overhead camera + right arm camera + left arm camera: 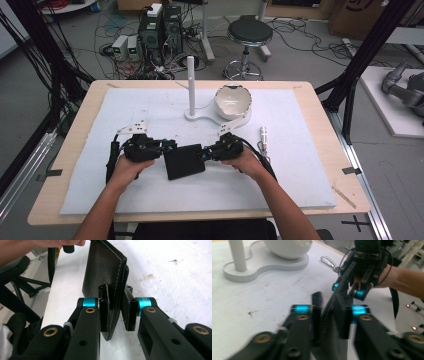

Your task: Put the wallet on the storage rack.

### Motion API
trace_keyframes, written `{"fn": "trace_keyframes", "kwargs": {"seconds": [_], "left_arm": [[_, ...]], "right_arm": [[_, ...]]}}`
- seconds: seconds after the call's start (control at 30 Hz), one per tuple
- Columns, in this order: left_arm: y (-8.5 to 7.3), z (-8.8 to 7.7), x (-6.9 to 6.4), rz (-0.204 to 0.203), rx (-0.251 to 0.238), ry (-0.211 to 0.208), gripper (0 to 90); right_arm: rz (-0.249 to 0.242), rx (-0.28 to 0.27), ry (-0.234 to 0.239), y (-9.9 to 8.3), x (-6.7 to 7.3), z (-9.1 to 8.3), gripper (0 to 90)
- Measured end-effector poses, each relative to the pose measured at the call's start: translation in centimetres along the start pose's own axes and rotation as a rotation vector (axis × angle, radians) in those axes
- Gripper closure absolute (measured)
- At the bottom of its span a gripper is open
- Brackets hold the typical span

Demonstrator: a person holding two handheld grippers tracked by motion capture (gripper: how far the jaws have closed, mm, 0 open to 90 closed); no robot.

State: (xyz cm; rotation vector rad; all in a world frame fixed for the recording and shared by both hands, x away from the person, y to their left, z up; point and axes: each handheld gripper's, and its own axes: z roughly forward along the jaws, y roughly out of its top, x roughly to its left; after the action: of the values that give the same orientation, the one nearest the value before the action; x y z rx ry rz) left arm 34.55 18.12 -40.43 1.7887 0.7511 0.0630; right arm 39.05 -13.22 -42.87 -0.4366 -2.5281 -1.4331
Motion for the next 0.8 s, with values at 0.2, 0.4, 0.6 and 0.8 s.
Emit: {"fn": "trace_keyframes", "kwargs": {"seconds": [0.2, 0.4, 0.6, 0.8], "left_arm": [[-0.8, -0.5, 0.9, -0.074, 0.022, 0.031, 37.2], [-1.9, -0.2, 0.7, -0.066, 0.037, -0.061, 61.9], [-1.8, -0.5, 0.4, 0.0, 0.029, -0.107, 76.5], [-1.7, -0.5, 0.3, 0.046, 0.015, -0.136, 78.0]], "right_arm": [[-0.016, 0.005, -0.006, 0.1, 0.3, -0.1, 79.7], [-0.006, 0.003, -0.005, 0.1, 0.3, 0.0, 79.3], [-0.012, 0.008, -0.03, 0.0, 0.3, -0.1, 72.9], [-0.011, 0.008, -0.098, -0.1, 0.2, 0.6, 39.6]]}}
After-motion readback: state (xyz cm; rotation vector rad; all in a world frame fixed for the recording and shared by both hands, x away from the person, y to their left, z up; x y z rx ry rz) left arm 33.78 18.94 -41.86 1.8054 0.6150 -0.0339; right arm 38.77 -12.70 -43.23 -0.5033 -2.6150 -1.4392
